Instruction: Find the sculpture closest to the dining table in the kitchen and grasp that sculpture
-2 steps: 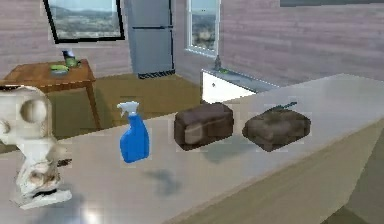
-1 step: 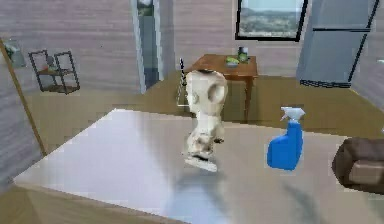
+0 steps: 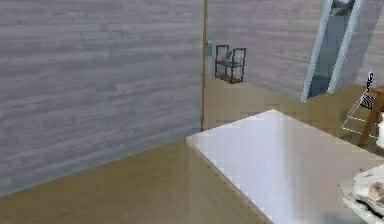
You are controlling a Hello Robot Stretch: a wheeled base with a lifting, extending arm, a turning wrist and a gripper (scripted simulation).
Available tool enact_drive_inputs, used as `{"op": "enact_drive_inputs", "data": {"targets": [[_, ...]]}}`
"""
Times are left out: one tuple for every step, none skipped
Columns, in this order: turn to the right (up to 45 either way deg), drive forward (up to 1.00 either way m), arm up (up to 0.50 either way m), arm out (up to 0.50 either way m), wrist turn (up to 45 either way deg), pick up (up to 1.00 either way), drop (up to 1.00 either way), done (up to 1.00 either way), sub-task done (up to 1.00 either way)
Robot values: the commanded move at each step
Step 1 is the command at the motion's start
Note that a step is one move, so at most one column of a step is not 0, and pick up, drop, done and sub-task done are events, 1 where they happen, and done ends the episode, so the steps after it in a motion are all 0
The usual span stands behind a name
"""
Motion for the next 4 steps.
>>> {"op": "enact_drive_inputs", "data": {"targets": [[-36.0, 0.00, 0.00, 0.00, 0.0, 0.00, 0.00, 0.00, 0.00], [0.0, 0.00, 0.50, 0.00, 0.0, 0.00, 0.00, 0.00, 0.00], [0.0, 0.00, 0.38, 0.00, 0.0, 0.00, 0.00, 0.00, 0.00], [0.0, 0.00, 0.00, 0.28, 0.0, 0.00, 0.00, 0.00, 0.00]]}}
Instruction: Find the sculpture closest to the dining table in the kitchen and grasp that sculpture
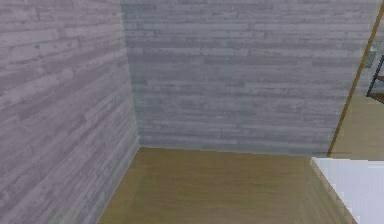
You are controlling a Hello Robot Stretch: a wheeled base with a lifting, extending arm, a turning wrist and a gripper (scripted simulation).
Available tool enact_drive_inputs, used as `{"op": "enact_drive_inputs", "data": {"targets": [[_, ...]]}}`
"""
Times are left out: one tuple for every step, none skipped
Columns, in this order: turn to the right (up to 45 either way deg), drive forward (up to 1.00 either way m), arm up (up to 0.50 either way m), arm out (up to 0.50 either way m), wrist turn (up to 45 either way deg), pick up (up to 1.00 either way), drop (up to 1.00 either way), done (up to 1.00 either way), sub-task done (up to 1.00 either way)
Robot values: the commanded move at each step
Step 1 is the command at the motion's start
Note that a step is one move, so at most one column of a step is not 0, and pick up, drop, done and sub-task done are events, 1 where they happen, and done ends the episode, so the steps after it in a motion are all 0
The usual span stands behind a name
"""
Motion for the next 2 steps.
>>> {"op": "enact_drive_inputs", "data": {"targets": [[0.0, 0.00, 0.00, 0.00, 45.0, 0.00, 0.00, 0.00, 0.00], [0.0, 0.00, 0.00, 0.00, 45.0, 0.00, 0.00, 0.00, 0.00]]}}
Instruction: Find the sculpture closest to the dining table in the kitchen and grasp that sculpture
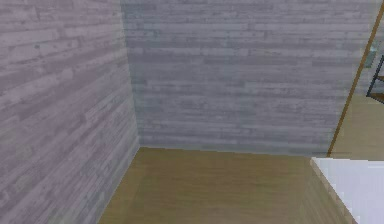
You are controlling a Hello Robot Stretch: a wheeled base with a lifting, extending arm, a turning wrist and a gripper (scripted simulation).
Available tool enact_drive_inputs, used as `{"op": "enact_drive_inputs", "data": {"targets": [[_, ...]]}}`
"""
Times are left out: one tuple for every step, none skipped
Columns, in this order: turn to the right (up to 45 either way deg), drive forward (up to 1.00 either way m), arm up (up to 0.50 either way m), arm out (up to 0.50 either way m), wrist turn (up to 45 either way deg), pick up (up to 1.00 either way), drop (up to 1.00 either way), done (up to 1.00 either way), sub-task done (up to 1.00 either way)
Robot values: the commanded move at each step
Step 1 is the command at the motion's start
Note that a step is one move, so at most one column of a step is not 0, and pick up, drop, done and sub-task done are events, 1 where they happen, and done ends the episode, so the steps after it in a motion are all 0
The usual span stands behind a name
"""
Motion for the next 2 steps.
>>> {"op": "enact_drive_inputs", "data": {"targets": [[0.0, 0.00, 0.00, 0.00, 45.0, 0.00, 0.00, 0.00, 0.00], [0.0, 0.00, 0.00, 0.00, 33.0, 0.00, 0.00, 0.00, 0.00]]}}
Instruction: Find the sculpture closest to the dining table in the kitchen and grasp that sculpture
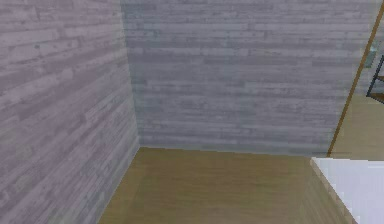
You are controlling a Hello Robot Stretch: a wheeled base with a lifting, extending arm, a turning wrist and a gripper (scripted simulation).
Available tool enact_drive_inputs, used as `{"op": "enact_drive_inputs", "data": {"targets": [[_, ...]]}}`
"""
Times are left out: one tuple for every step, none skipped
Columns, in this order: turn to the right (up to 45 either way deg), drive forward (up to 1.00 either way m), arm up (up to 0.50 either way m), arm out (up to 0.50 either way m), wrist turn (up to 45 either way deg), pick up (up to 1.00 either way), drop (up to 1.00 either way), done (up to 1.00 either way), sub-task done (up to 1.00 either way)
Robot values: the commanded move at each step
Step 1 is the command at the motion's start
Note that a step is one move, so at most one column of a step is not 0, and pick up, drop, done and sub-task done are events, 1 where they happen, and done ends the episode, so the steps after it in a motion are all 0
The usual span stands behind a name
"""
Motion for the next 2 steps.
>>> {"op": "enact_drive_inputs", "data": {"targets": [[0.0, 0.00, 0.00, 0.00, 0.0, 1.00, 0.00, 0.00, 0.00], [0.0, 0.00, 0.00, 0.00, 0.0, 0.00, 0.00, 1.00, 0.00]]}}
